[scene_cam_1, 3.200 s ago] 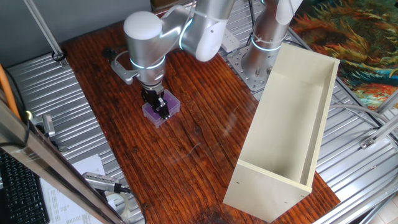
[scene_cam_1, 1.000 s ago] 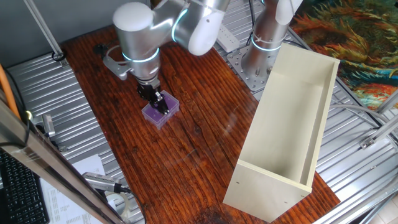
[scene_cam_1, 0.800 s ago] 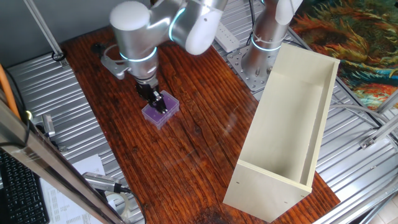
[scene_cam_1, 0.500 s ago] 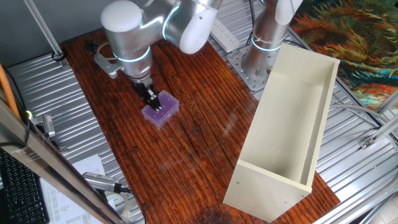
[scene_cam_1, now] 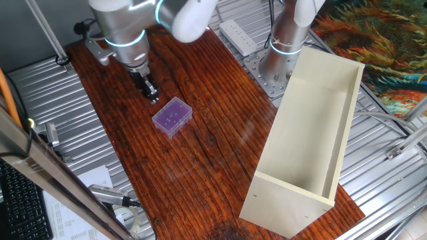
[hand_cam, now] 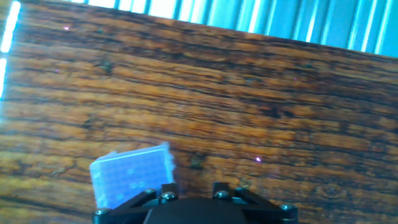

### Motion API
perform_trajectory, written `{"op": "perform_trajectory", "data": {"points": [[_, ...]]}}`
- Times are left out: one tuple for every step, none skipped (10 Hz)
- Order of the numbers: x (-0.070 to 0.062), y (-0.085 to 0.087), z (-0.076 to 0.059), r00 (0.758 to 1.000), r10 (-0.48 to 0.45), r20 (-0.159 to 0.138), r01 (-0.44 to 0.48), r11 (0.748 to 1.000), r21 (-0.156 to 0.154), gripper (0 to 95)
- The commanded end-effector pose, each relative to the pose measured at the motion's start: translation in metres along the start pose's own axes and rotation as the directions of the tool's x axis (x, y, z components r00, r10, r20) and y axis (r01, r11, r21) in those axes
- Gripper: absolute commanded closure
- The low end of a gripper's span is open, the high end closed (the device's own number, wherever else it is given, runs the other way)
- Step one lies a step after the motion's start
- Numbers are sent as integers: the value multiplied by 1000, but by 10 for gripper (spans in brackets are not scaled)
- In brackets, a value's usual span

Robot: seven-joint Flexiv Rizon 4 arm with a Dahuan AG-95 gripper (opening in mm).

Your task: Take the object down from the shelf

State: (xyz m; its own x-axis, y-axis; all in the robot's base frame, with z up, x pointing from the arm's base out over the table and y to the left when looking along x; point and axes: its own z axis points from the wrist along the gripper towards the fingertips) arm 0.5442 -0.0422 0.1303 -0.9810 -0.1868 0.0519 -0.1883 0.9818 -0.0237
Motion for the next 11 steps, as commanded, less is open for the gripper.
{"op": "perform_trajectory", "data": {"points": [[4, -15, -2, 1000, 8, -6, -8, 1000, -5, 950], [10, -23, -4, 999, 35, -19, -35, 999, -6, 950], [15, -29, -7, 998, 57, -25, -57, 998, -12, 950], [21, -36, -11, 997, 71, -28, -72, 997, -32, 950], [24, -38, -13, 997, 75, -28, -76, 997, -32, 950], [24, -38, -15, 995, 99, -24, -100, 995, -30, 950], [24, -38, -15, 993, 117, -16, -117, 993, -29, 950], [24, -38, -15, 992, 122, -12, -122, 992, -26, 950], [24, -38, -15, 992, 123, -12, -123, 992, -24, 950], [24, -38, -15, 992, 123, -13, -123, 992, -24, 950], [24, -38, -15, 992, 125, -15, -125, 992, -25, 950]]}}
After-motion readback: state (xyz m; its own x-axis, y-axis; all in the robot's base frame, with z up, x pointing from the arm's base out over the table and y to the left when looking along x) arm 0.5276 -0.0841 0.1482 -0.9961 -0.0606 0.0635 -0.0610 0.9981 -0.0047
